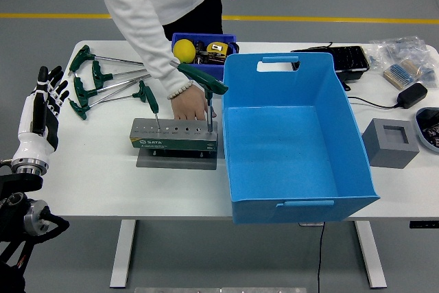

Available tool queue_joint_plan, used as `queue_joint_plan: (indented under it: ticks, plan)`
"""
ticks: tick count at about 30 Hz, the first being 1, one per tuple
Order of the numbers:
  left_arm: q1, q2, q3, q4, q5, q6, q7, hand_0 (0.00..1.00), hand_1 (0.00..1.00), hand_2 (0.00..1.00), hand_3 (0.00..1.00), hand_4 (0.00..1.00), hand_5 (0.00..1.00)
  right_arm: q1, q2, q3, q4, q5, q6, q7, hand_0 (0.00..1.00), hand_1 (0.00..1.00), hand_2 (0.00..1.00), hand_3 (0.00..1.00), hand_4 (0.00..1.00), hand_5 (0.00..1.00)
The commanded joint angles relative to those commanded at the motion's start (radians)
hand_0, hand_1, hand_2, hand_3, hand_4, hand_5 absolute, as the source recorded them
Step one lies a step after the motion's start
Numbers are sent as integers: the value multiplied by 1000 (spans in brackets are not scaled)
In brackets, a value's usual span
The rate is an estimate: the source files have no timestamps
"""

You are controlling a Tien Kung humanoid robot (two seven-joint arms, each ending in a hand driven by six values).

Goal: Lift tool from toolbox,place it in box,lift tool from toolbox,place it in box

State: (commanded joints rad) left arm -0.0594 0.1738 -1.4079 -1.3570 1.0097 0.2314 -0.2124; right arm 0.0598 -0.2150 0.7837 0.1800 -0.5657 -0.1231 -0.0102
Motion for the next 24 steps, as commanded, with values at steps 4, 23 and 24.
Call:
queue_joint_plan:
  ticks: [4, 23, 24]
  plan:
    - [-1, 0, 1, 0, 0, 0, 1, 930, 954, 955, 897, 984, 998, -1, 1, -1, 0, 1, 0, 0, 792, 753, 767, 732, 975, 835]
    - [-153, 92, 55, -142, 410, -47, 65, 960, 993, 998, 940, 998, 954, -5, 2, 1, 0, 6, -1, 0, 792, 753, 766, 732, 974, 835]
    - [-179, 101, 81, -155, 456, -54, 70, 960, 993, 998, 940, 998, 954, -5, 2, 4, 0, 4, -2, 0, 792, 753, 766, 732, 974, 835]
